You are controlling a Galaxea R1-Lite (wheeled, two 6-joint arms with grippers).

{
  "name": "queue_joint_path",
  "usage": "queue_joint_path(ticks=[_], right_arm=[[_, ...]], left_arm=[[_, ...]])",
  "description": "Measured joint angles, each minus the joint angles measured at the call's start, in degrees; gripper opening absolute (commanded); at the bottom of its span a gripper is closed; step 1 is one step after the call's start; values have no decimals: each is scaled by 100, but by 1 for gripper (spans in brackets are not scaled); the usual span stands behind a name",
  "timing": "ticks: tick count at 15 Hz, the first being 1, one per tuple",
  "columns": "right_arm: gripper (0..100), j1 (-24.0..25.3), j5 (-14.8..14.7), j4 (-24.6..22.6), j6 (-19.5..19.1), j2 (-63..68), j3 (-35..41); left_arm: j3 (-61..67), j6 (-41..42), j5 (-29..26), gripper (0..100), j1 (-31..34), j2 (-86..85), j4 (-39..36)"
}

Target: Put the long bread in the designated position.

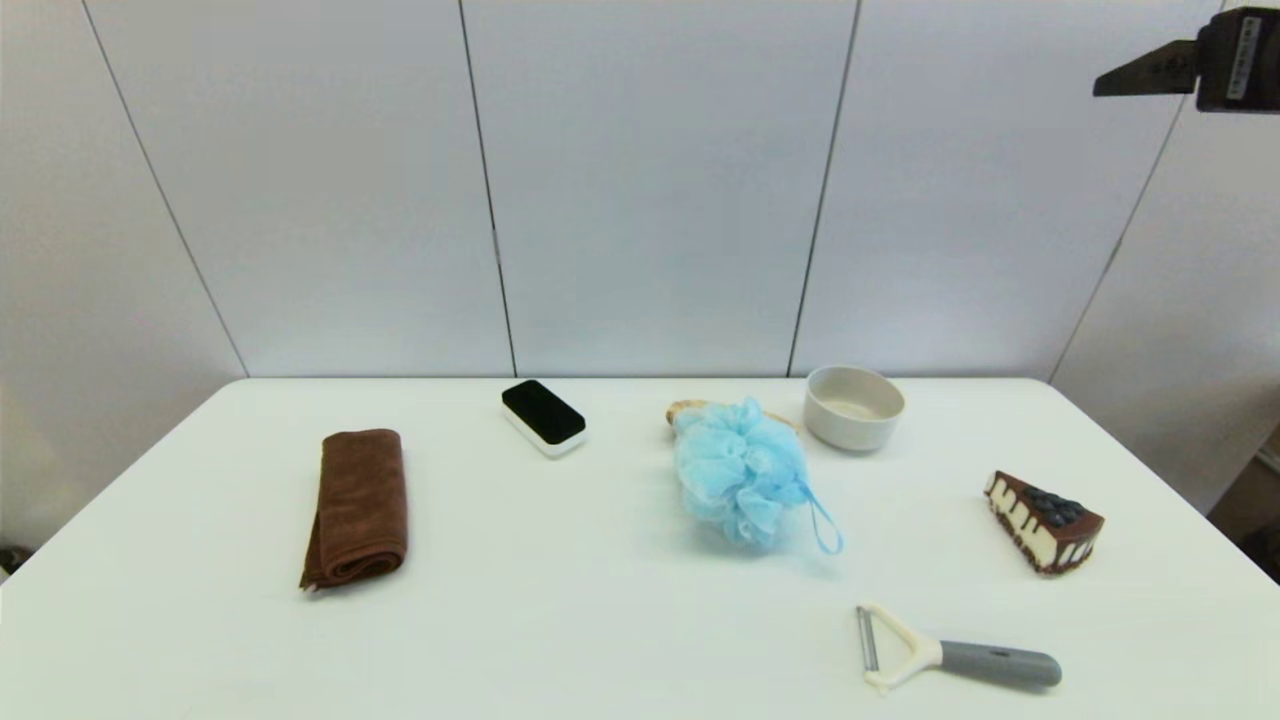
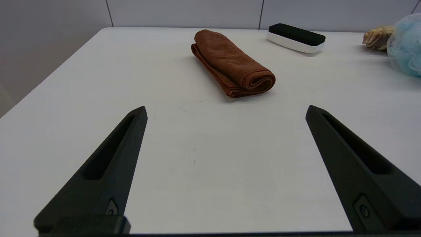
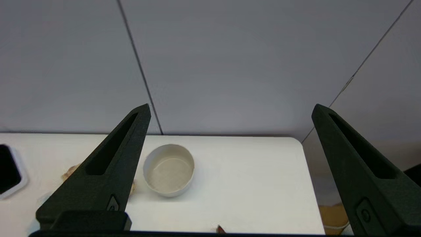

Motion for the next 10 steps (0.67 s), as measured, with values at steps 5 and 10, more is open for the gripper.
queue_joint_path(ticks=[5, 10], right_arm=[[100, -78, 434, -5, -273, -1059, 805], [100, -50, 479, -9, -474, -2314, 2054]], left_arm=[[0, 2, -4, 100, -1, 0, 0], [0, 0, -4, 100, -1, 0, 0]])
